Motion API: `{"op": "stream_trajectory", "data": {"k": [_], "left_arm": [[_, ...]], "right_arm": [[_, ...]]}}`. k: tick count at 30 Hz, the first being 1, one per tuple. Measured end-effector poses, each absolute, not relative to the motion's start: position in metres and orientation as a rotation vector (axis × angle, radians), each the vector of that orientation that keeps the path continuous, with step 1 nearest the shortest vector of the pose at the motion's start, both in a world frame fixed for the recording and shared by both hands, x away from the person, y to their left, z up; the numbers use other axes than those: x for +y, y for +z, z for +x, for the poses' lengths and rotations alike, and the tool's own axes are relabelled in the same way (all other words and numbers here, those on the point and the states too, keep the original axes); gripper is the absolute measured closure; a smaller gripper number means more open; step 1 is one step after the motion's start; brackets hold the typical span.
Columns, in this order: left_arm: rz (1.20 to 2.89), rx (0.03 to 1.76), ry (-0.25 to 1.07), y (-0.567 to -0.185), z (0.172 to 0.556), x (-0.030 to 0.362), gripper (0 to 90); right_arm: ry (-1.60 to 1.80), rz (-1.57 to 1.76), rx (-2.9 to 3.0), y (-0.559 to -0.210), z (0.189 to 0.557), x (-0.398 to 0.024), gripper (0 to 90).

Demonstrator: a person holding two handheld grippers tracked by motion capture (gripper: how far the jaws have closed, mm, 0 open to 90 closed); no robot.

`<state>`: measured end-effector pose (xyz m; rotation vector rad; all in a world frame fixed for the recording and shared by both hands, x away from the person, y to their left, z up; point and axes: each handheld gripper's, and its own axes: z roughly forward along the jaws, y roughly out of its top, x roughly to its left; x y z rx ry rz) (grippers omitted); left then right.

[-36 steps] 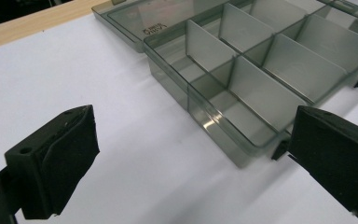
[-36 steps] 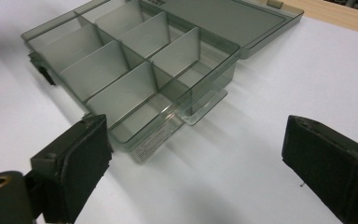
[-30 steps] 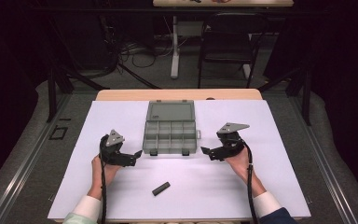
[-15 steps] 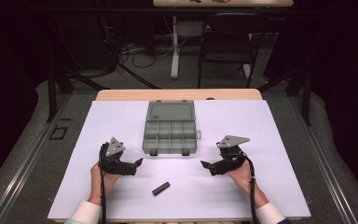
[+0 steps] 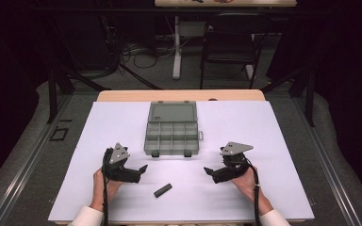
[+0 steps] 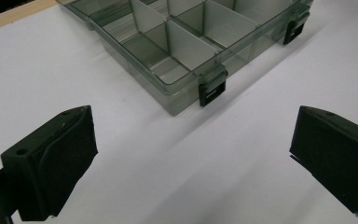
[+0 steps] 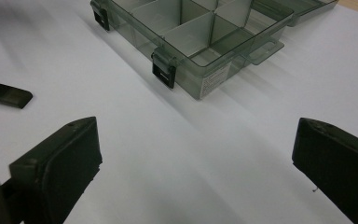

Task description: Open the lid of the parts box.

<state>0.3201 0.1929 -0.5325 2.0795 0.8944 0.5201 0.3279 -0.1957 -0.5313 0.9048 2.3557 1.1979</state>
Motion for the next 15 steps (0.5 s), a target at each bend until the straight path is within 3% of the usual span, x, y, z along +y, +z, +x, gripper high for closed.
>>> {"op": "stream_trajectory", "data": {"k": [15], "left_arm": [[2.087,0.87,0.508,-0.5311,0.3104,0.1848,0.0]], "right_arm": [[1.171,0.893,2.359,-0.5327,0.3275,-0.1969,0.9]]}}
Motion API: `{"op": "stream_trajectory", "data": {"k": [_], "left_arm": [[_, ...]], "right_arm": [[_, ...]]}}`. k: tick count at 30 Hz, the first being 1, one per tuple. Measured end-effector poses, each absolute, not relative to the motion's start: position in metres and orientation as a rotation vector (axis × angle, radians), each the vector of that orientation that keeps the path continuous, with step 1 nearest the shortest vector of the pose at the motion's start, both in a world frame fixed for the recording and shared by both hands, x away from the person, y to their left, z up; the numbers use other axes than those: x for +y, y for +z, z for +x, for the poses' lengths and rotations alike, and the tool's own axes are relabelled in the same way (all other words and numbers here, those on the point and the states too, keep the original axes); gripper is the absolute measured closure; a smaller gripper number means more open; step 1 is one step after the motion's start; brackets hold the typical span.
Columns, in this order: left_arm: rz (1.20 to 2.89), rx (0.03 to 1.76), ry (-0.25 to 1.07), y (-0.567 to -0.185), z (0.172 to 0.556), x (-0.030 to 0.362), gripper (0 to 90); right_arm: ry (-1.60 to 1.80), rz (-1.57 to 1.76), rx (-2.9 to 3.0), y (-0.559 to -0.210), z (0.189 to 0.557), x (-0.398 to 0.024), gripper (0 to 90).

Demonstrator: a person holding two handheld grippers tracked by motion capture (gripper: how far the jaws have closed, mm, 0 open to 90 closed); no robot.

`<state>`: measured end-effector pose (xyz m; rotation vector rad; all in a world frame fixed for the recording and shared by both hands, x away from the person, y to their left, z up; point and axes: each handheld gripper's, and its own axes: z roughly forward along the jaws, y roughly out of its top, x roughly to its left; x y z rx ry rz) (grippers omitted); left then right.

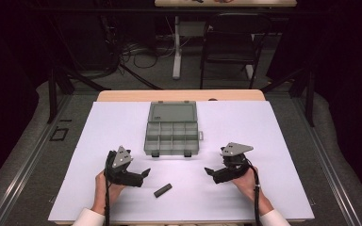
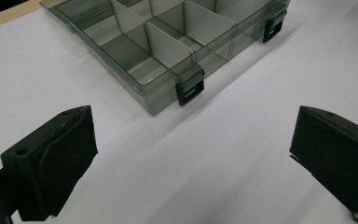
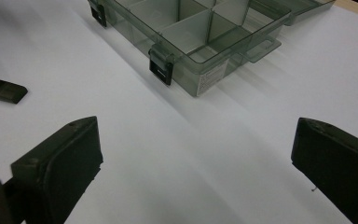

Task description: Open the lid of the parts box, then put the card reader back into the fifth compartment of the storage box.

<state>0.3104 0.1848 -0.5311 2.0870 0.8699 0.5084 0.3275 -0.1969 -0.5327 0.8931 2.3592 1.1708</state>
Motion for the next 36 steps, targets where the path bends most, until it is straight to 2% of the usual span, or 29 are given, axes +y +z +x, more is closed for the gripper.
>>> {"op": "stream_trajectory", "data": {"k": [36], "left_arm": [[2.316,0.651,0.346,-0.525,0.283,0.134,0.3]], "right_arm": [[1.187,0.878,2.376,-0.532,0.329,-0.197,0.3]]}}
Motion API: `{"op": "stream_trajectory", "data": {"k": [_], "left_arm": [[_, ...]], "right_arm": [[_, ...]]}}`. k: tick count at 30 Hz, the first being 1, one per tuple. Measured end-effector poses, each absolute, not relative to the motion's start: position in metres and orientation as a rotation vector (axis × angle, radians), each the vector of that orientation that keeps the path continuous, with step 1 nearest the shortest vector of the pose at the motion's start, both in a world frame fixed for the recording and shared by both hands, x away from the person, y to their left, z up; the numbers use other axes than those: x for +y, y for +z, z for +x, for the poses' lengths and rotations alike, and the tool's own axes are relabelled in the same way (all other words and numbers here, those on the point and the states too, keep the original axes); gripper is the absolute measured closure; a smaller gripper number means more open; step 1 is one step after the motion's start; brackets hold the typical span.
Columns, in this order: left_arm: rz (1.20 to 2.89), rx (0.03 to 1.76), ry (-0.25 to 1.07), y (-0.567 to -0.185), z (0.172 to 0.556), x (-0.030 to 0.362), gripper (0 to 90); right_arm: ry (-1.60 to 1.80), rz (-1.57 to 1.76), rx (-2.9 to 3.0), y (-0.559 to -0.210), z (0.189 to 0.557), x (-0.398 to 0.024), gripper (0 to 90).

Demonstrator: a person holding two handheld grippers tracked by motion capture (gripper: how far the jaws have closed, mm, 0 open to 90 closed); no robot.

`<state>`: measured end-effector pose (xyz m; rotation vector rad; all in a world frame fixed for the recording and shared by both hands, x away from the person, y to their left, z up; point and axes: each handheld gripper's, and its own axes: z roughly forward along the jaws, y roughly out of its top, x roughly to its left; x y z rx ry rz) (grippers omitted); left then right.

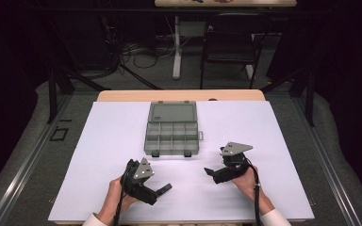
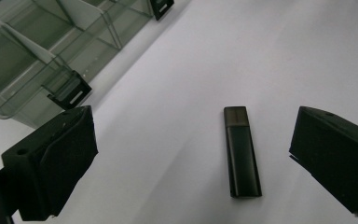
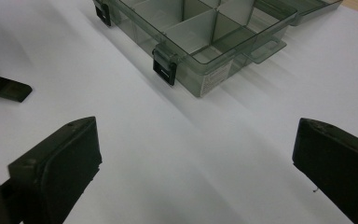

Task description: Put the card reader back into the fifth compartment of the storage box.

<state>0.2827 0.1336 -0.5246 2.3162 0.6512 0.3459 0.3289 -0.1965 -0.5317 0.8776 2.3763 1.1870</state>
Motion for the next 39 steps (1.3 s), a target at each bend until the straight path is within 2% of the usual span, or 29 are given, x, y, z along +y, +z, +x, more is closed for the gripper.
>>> {"op": "stream_trajectory", "data": {"k": [10,13,14,15,16,24,25,26,31,35,39], "left_arm": [[2.41,0.63,0.31,-0.527,0.281,0.119,0.7],[2.421,0.615,0.308,-0.527,0.28,0.117,4.3],[2.429,0.6,0.31,-0.526,0.279,0.117,13.2],[2.435,0.597,0.304,-0.526,0.279,0.117,16.3],[2.438,0.597,0.306,-0.526,0.278,0.116,16.4],[2.478,0.589,0.268,-0.528,0.277,0.111,38.0],[2.487,0.588,0.259,-0.529,0.277,0.111,38.0],[2.498,0.601,0.245,-0.531,0.278,0.11,42.6],[2.513,0.616,0.203,-0.534,0.28,0.11,48.6],[2.508,0.646,0.172,-0.537,0.283,0.112,56.9],[2.515,0.646,0.145,-0.539,0.284,0.111,59.5]], "right_arm": [[1.186,0.859,2.39,-0.532,0.328,-0.195,0.4],[1.187,0.858,2.386,-0.532,0.328,-0.195,0.4],[1.188,0.859,2.385,-0.531,0.328,-0.196,0.4],[1.189,0.86,2.384,-0.531,0.328,-0.196,0.4],[1.188,0.86,2.384,-0.531,0.328,-0.195,0.4],[1.181,0.84,2.389,-0.531,0.327,-0.193,0.5],[1.181,0.84,2.389,-0.531,0.327,-0.193,0.5],[1.178,0.839,2.392,-0.531,0.327,-0.193,0.5],[1.182,0.833,2.389,-0.531,0.326,-0.193,0.5],[1.174,0.829,2.394,-0.531,0.326,-0.193,0.5],[1.175,0.828,2.394,-0.531,0.326,-0.193,0.5]]}}
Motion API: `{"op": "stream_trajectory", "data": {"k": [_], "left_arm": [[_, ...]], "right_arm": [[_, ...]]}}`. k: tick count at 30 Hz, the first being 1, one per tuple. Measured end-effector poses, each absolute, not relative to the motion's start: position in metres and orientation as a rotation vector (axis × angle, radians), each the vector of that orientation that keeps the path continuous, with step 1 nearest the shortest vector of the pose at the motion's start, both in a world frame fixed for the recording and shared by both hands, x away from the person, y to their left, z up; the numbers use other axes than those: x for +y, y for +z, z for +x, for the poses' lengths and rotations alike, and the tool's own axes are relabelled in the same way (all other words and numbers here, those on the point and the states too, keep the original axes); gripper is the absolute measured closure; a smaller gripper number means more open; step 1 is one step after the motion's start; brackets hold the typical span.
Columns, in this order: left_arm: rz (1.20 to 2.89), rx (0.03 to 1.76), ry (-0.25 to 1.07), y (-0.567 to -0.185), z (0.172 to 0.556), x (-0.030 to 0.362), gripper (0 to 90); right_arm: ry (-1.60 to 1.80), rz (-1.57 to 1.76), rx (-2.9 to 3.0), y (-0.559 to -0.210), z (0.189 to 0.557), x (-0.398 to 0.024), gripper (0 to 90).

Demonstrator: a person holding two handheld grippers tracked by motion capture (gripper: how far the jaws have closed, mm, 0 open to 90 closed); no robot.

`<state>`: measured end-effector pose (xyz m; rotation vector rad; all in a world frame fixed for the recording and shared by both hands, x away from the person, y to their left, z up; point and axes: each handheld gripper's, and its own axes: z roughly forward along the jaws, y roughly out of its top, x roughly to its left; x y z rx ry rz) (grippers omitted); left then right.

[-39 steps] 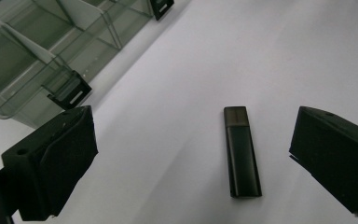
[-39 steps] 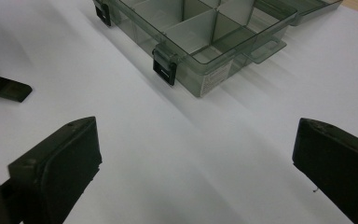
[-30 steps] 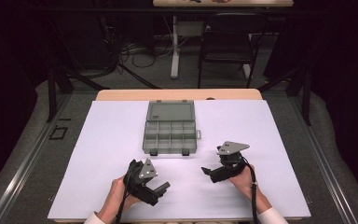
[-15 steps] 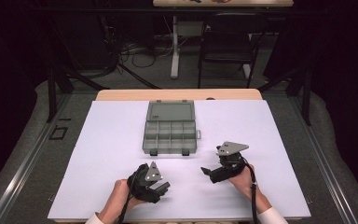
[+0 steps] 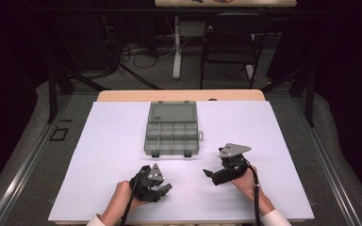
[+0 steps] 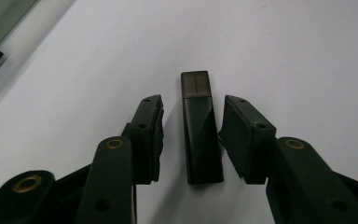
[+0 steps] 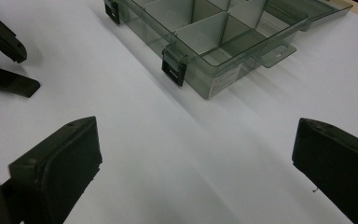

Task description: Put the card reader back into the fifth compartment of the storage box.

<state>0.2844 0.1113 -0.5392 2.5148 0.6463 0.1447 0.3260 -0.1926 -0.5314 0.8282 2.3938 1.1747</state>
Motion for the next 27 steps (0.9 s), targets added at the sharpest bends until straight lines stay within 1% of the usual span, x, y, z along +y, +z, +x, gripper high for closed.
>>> {"op": "stream_trajectory", "data": {"k": [1,2,4,13,22,27], "left_arm": [[2.519,0.649,0.136,-0.5399,0.2848,0.1112,59.5],[2.517,0.656,0.133,-0.5411,0.2852,0.111,61.9],[2.515,0.661,0.137,-0.5411,0.2851,0.111,63.6],[2.532,0.676,0.132,-0.5401,0.2859,0.1087,65.7],[2.587,0.675,0.098,-0.5367,0.2919,0.1049,72.6],[2.602,0.652,0.084,-0.5355,0.2944,0.1043,73.3]], "right_arm": [[1.175,0.828,2.394,-0.5314,0.326,-0.1926,0.5],[1.175,0.827,2.395,-0.5313,0.3259,-0.1924,0.5],[1.175,0.827,2.396,-0.5314,0.326,-0.1923,0.5],[1.172,0.828,2.408,-0.5334,0.3272,-0.1912,0.5],[1.171,0.826,2.404,-0.5332,0.3272,-0.1915,0.5],[1.163,0.824,2.412,-0.5342,0.3271,-0.1907,0.5]]}}
